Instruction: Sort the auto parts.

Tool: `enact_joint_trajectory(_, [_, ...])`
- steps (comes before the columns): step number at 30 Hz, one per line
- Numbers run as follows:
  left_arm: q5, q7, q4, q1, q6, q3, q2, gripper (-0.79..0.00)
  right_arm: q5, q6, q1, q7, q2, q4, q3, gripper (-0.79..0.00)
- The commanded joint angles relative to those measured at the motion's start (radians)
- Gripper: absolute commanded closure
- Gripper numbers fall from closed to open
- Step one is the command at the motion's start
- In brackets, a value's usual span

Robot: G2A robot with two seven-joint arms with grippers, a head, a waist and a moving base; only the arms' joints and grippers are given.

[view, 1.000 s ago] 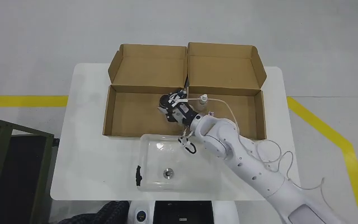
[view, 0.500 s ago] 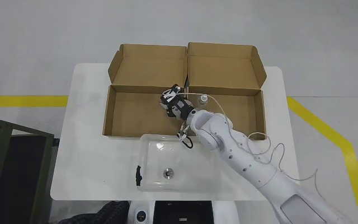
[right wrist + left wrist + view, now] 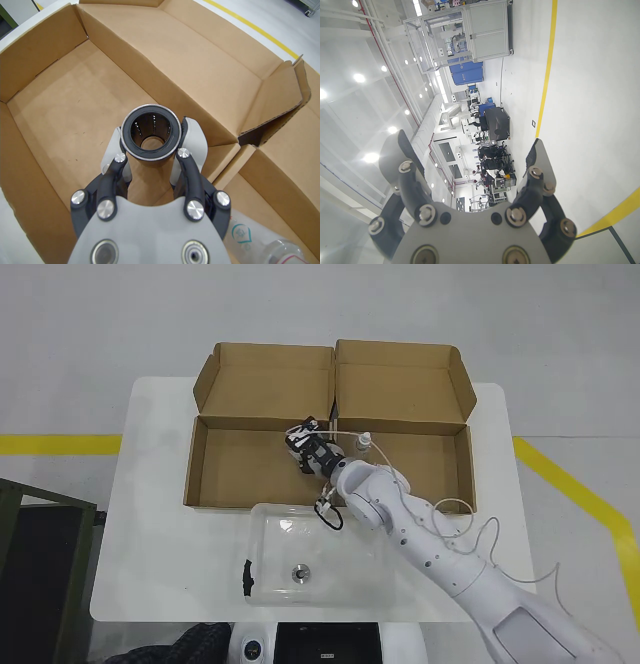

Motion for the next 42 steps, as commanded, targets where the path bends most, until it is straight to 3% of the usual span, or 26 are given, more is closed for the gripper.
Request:
enact_joint_trajectory(1, [0.000, 0.000, 0.000, 0.000, 0.000, 0.000, 0.000, -0.785, -0.005, -0.002, -0.001, 0.003, -0.004, 0.004, 0.002, -0.139])
enact_joint_trajectory(9, [0.000, 0.000, 0.000, 0.000, 0.000, 0.000, 0.000, -0.785, -0.034, -0.007, -0.010, 0.017, -0.015, 0.010, 0.010, -0.289])
enact_joint_trajectory(27, [0.000, 0.000, 0.000, 0.000, 0.000, 0.000, 0.000, -0.785, -0.119, -0.048, -0.108, 0.042, 0.001, -0.139, 0.100, -0.416])
enact_joint_trajectory(42, [0.000, 0.000, 0.000, 0.000, 0.000, 0.000, 0.000, -0.785, -0.177, -0.291, -0.314, 0.015, 0.054, -0.476, 0.209, -0.548])
